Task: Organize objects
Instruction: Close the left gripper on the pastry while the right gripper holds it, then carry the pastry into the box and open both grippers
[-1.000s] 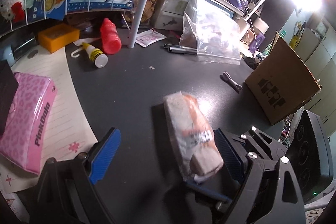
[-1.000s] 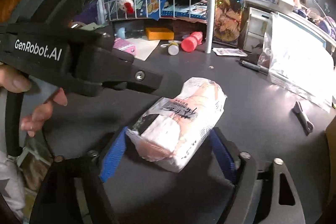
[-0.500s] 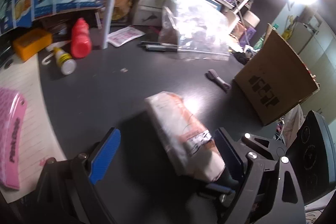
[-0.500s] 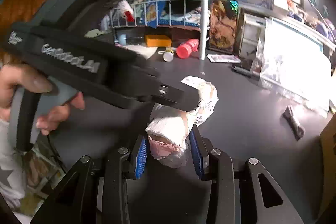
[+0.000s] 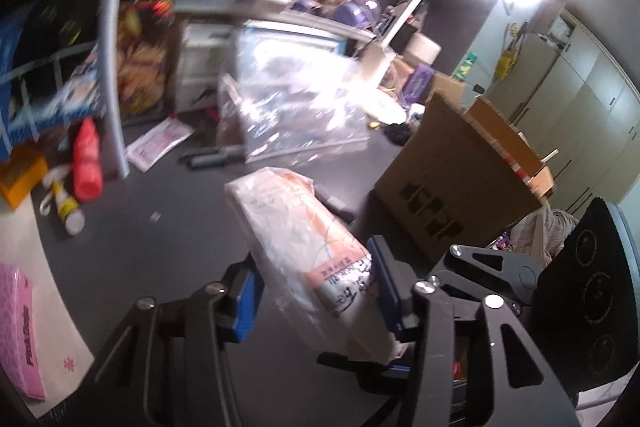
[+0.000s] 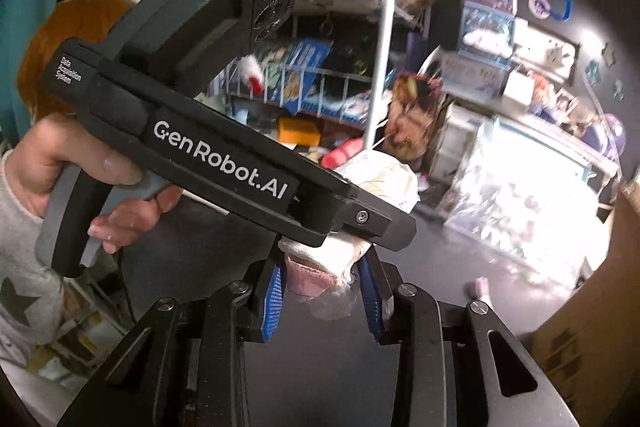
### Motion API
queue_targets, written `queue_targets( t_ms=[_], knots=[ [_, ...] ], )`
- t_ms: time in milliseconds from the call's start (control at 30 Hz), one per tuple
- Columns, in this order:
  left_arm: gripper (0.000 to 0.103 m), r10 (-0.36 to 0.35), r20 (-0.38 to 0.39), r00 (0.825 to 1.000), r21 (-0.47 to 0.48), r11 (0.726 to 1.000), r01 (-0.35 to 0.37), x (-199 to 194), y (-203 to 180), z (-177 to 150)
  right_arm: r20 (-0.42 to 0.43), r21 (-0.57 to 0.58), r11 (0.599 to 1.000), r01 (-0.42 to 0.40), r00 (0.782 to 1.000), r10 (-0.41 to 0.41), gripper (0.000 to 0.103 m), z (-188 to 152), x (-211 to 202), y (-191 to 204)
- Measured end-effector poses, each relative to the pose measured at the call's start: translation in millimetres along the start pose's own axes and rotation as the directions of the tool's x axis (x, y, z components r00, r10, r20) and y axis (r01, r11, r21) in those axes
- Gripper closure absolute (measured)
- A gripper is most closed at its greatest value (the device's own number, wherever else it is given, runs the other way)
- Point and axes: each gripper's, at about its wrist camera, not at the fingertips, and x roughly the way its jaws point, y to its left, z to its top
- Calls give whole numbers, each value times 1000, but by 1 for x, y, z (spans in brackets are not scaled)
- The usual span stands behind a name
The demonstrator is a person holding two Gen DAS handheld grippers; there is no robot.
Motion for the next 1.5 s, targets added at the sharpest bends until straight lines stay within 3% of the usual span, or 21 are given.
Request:
queue_targets(
  t_ms=[267,533,1000,1500],
  knots=[
    [63,9,46,999,86,996,-13,-6,-47,43,51,-64,995,75,996,-72,74,18,-42,-26],
    [63,-24,47,999,182,983,15,12,-99,81,55,-40,992,121,991,-119,74,26,-75,-68],
    [63,-110,-29,993,275,955,114,70,-169,120,-25,100,985,140,990,-138,74,15,-121,-146],
    [61,-150,-119,981,277,944,178,120,-192,128,-167,176,972,155,978,-126,74,-5,-129,-189]
  ],
)
